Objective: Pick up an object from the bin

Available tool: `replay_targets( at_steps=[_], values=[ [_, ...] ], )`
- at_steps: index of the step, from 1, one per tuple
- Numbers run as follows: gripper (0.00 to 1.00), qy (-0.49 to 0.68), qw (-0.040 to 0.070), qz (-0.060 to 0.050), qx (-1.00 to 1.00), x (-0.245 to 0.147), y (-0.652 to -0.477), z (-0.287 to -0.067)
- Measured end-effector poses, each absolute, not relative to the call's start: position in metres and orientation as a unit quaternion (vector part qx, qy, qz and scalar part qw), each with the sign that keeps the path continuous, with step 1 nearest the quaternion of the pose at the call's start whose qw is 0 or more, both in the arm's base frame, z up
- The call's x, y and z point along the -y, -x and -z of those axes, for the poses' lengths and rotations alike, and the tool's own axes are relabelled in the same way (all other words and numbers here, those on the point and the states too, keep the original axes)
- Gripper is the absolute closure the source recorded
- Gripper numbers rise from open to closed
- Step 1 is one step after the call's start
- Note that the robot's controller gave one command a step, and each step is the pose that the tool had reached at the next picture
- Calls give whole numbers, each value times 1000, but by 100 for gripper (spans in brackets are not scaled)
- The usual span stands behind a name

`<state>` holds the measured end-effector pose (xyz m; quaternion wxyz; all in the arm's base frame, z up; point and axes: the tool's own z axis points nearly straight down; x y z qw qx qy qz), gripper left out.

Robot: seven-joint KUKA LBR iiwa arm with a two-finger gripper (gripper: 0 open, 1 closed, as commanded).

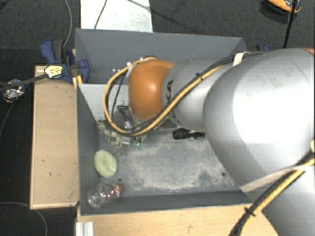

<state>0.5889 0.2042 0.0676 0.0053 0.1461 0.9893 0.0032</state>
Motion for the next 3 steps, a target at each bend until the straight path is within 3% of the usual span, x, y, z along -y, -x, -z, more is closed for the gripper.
replay_targets(
  at_steps=[3],
  values=[
    [100,-132,6,-3,-991,-204,-589,-96]
  ],
)
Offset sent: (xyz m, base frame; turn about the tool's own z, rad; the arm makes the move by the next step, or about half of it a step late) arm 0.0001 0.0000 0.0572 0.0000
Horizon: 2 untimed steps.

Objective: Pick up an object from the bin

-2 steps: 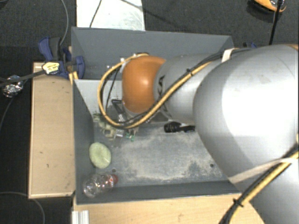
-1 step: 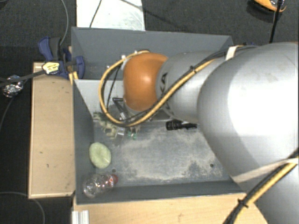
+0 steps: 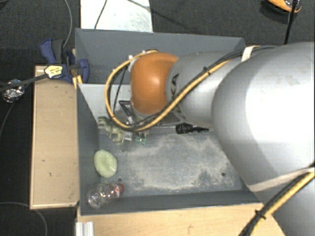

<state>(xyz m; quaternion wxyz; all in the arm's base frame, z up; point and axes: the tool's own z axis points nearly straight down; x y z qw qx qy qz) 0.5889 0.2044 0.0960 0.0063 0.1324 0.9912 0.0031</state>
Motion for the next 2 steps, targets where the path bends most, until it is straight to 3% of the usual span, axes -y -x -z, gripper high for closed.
replay_targets(
  at_steps=[2],
  values=[
    [100,-131,5,-3,-991,-204,-588,-107]
  ],
)
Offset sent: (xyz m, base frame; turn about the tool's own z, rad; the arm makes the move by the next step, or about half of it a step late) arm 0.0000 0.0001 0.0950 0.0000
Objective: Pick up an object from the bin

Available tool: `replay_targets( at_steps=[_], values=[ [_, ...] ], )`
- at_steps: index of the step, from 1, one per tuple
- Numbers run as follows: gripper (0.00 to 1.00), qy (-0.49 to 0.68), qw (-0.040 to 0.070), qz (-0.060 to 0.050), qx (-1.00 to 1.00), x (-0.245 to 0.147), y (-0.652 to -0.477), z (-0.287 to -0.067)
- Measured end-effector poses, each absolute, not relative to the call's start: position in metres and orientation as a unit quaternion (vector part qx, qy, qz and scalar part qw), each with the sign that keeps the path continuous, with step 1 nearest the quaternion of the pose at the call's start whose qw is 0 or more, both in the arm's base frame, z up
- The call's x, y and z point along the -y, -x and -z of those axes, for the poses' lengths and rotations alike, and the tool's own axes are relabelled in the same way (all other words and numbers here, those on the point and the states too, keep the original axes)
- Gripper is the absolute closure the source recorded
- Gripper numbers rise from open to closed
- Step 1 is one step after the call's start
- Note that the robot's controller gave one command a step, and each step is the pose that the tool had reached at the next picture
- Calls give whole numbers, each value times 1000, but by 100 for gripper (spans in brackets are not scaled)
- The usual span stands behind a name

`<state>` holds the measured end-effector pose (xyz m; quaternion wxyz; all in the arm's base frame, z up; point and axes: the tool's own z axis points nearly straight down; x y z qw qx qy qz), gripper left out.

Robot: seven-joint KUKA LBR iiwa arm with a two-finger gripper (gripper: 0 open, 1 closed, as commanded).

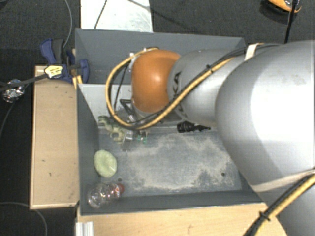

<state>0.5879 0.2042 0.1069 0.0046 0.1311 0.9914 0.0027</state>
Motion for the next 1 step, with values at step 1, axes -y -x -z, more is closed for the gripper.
replay_targets(
  at_steps=[1],
  values=[
    [100,-131,3,-2,-991,-204,-587,-128]
  ],
)
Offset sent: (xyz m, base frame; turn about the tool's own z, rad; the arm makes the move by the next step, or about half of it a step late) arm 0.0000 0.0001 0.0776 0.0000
